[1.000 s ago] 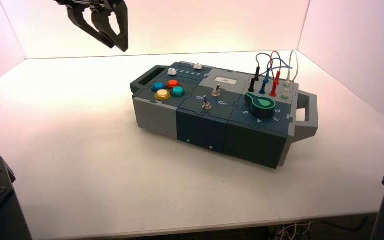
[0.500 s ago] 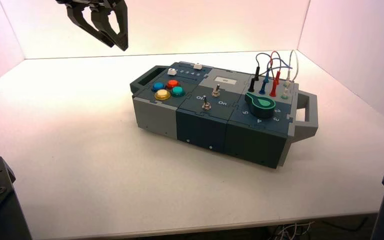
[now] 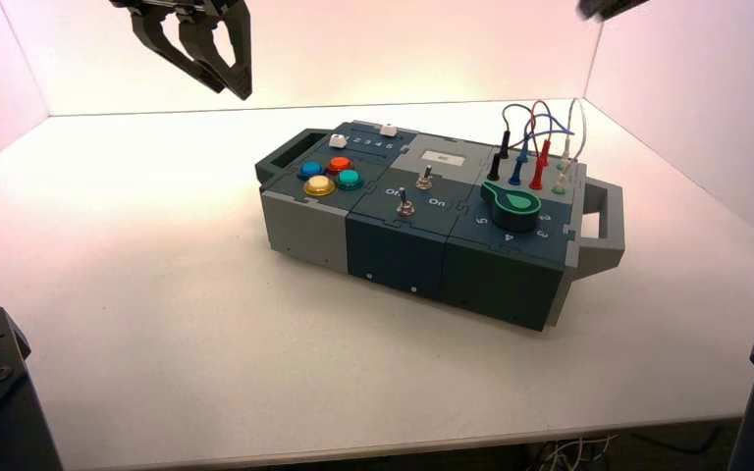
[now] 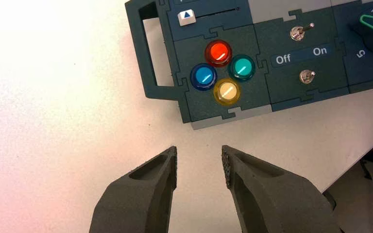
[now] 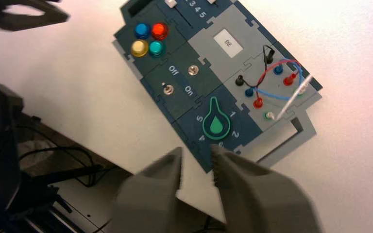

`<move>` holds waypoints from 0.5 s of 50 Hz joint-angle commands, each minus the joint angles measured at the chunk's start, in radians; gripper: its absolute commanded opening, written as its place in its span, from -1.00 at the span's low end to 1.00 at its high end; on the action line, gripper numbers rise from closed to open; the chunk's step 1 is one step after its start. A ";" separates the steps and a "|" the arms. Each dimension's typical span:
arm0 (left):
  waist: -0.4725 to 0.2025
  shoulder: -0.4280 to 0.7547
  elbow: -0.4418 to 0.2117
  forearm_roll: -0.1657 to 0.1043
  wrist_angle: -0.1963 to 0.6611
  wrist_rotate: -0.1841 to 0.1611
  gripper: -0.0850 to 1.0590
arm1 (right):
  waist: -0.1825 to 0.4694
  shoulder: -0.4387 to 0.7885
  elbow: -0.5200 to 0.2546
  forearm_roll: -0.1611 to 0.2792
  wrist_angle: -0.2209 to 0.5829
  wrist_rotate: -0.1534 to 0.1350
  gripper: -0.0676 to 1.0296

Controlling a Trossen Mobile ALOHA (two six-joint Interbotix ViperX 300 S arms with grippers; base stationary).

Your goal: Turn the knob to position 4.

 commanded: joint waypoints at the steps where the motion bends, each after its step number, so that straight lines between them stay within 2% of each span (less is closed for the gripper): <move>1: -0.006 -0.012 -0.028 -0.002 -0.003 0.005 0.03 | 0.002 0.071 -0.041 -0.002 -0.043 -0.003 -0.81; 4: -0.005 -0.012 -0.028 -0.002 -0.003 0.003 0.03 | 0.000 0.109 -0.041 -0.005 -0.067 -0.003 -0.89; 16: -0.005 -0.011 -0.029 -0.002 -0.003 0.005 0.03 | 0.002 0.267 -0.049 -0.009 -0.117 -0.005 -0.90; 25: -0.006 -0.014 -0.029 -0.002 -0.003 0.005 0.03 | 0.002 0.413 -0.061 -0.011 -0.141 -0.021 -0.90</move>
